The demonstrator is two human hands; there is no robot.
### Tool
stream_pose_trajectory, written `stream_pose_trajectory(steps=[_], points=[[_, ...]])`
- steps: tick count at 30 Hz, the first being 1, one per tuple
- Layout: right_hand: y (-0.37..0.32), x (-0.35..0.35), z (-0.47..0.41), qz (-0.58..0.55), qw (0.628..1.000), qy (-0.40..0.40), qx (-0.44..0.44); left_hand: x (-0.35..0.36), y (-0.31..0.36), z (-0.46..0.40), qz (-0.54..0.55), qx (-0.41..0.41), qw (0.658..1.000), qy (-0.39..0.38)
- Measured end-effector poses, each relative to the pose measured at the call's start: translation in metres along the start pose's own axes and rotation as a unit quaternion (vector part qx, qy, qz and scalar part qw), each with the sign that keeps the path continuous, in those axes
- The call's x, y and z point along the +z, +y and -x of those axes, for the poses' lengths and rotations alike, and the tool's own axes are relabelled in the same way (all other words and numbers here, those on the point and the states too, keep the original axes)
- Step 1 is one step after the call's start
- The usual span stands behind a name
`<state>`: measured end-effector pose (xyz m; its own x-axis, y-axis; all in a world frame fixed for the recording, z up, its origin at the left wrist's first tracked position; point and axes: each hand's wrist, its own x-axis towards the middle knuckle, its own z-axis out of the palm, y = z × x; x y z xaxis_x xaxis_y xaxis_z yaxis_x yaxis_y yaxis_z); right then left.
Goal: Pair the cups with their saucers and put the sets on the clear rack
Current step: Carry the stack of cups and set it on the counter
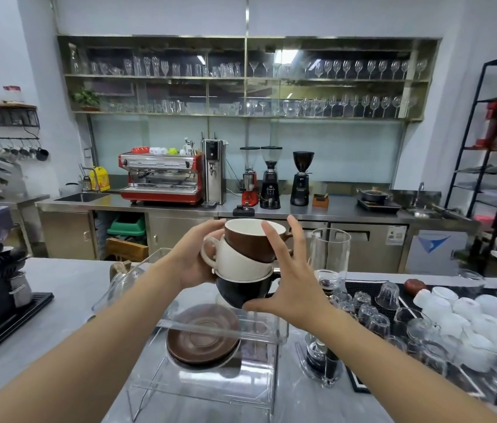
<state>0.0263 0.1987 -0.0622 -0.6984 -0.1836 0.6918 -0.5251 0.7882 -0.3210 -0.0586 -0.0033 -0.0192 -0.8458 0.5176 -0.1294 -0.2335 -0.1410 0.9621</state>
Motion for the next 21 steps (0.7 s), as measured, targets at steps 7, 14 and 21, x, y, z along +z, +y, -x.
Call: stream_pose_trajectory(steps=[7,14,21], points=[[-0.004,0.004,-0.003,-0.026,0.999,-0.001,-0.029,-0.001,-0.004,-0.004,0.021,-0.016,0.999,-0.021],[-0.006,0.003,-0.002,-0.037,0.999,-0.002,-0.021,-0.003,-0.007,-0.007,0.009,-0.002,1.0,-0.016],[-0.011,0.002,-0.003,-0.031,0.999,0.011,-0.022,0.002,-0.001,-0.002,0.007,0.013,1.0,-0.001]])
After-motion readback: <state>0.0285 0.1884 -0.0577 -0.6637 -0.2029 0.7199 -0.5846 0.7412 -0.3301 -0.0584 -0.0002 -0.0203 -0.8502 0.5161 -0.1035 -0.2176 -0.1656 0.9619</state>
